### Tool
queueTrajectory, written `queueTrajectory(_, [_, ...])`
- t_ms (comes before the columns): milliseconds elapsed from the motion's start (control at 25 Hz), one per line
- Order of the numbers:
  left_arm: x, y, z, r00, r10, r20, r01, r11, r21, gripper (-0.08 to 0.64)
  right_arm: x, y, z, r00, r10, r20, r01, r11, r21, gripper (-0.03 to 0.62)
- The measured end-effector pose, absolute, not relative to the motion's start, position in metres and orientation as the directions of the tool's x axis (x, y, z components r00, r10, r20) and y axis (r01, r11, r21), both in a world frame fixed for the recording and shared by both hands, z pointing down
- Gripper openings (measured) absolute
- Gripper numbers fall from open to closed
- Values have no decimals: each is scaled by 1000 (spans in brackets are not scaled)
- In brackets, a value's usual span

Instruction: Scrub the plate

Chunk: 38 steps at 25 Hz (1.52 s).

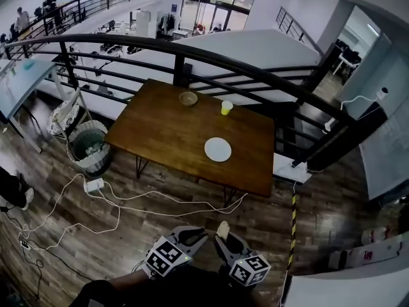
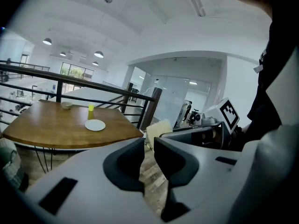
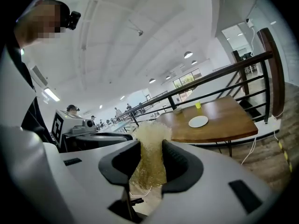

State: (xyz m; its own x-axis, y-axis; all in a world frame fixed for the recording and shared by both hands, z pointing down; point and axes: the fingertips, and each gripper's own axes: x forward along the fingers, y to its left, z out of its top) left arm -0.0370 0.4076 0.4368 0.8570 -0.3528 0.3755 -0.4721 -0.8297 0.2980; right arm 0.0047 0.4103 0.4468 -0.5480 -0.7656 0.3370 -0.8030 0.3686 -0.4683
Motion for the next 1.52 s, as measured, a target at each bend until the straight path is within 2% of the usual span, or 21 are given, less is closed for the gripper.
queueTrajectory(280, [-67,322,440,863,-361,354,-478,-812,335,72,-9,341,457,-500,-764,407,-832,293,-471,149])
queueTrajectory(560, [-48,262,450,850,-365,379,-495,-798,344,72,0,269,475,-551,-726,411,-797,312,-517,149])
queueTrajectory(880, [-21,135,440,724,-538,431,-675,-682,282,72,40,136,464,-682,-651,334,-700,448,-556,149])
queueTrajectory(1200, [66,51,428,729,-525,440,-662,-706,254,72,117,42,466,-690,-645,328,-681,425,-596,149])
queueTrajectory(1520, [77,0,453,732,-492,470,-663,-672,330,72,134,-4,490,-680,-630,375,-691,380,-614,149])
